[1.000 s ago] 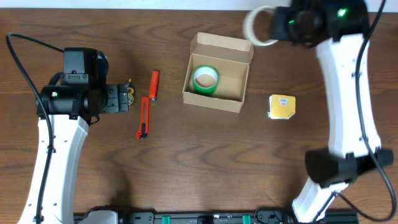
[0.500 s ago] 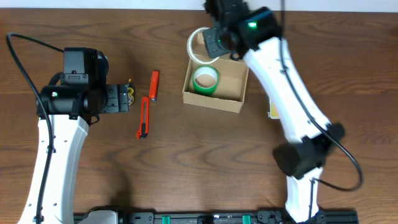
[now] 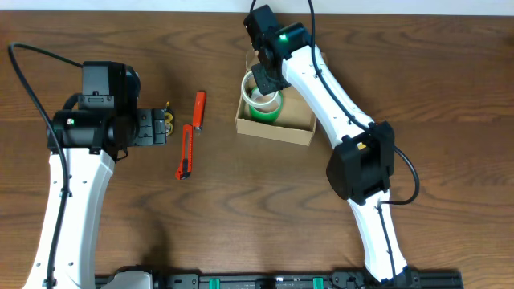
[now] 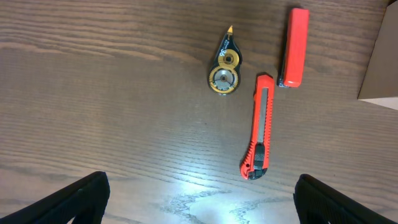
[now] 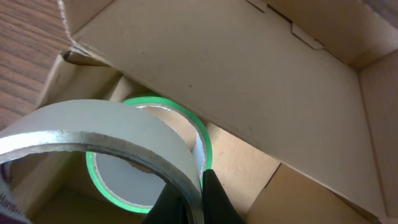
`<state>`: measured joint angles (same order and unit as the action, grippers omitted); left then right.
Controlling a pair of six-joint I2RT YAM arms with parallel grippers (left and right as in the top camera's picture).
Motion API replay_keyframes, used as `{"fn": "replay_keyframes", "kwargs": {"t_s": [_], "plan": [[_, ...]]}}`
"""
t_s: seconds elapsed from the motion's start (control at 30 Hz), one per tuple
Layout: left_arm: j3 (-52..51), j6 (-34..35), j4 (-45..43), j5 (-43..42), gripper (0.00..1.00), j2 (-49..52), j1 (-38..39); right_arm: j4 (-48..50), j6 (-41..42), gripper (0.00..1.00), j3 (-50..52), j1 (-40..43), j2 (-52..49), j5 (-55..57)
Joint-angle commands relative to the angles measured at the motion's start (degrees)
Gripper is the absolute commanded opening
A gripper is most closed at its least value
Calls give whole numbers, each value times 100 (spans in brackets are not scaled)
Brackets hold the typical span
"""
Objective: Pack container
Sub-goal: 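Carry the beige tape roll into the box beside the green roll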
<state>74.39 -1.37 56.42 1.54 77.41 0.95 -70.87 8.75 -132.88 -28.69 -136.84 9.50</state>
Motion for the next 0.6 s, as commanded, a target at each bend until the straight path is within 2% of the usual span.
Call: {"fn": "replay_keyframes", "kwargs": {"t_s": [0.0,0.57], "plan": [[120,-37,15,37,95,11,-24,-2,63,1,-11,26,-17,81],[120,-37,15,37,95,11,-24,-337,9,1,79,133,-17,164]]}}
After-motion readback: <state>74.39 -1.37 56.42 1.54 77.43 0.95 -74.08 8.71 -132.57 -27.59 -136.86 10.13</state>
